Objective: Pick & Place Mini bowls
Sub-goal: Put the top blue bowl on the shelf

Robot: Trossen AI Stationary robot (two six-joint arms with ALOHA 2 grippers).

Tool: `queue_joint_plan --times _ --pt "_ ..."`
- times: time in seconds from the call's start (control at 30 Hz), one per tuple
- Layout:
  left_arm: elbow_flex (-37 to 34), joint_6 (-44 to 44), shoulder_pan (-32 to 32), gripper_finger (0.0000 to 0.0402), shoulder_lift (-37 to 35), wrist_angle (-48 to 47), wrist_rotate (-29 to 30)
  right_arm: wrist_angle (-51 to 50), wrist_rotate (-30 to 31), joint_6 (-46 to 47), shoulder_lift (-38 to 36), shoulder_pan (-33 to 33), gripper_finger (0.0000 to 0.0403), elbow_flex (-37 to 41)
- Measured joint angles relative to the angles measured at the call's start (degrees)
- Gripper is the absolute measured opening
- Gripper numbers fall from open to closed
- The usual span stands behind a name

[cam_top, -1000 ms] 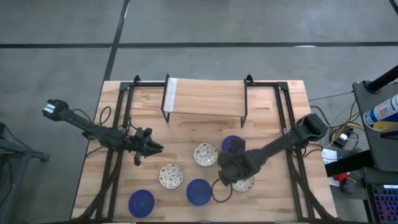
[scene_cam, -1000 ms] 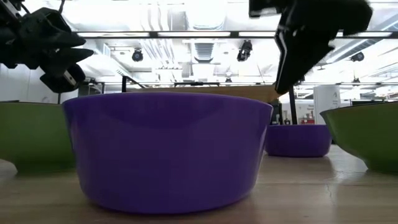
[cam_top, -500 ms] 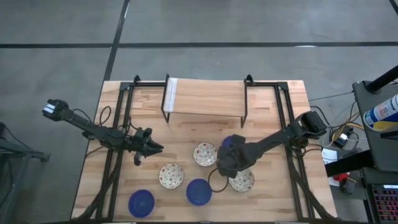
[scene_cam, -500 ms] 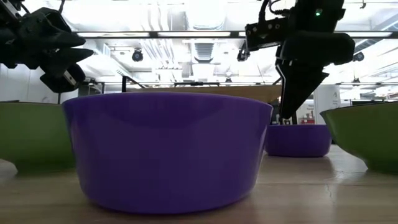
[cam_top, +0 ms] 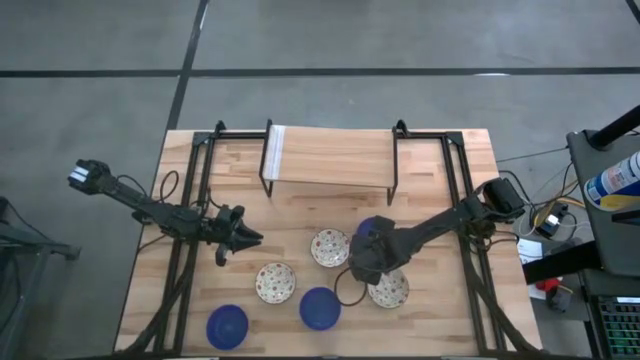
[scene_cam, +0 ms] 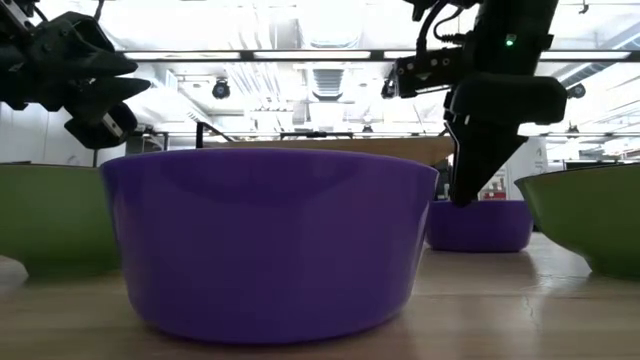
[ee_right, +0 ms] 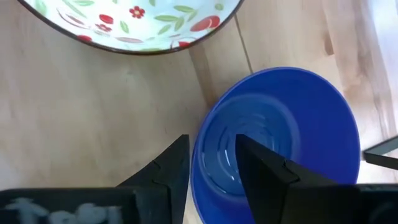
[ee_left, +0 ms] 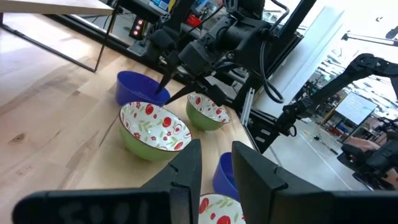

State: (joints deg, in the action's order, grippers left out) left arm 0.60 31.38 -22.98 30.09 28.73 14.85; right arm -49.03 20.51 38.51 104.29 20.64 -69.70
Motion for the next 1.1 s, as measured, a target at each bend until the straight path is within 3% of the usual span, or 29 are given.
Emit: queue_joint_plan --times 0.4,0.93,1.1 --pt "0.0 0.0 0.0 0.0083 0.0 0.0 0.0 2.6 -2.8 0.1 0.1 -1.6 0.0118 2.4" --pt "0.0 -0.1 -0.1 0.0083 0.0 0.0 0.0 2.9 -4.1 -0.1 0.1 -2.1 0.0014 2.1" --pt "0.0 -0.1 -0.1 0.0083 0.0 0.0 0.0 2.8 -4.2 -2.0 0.1 -2.1 0.0010 -0.1"
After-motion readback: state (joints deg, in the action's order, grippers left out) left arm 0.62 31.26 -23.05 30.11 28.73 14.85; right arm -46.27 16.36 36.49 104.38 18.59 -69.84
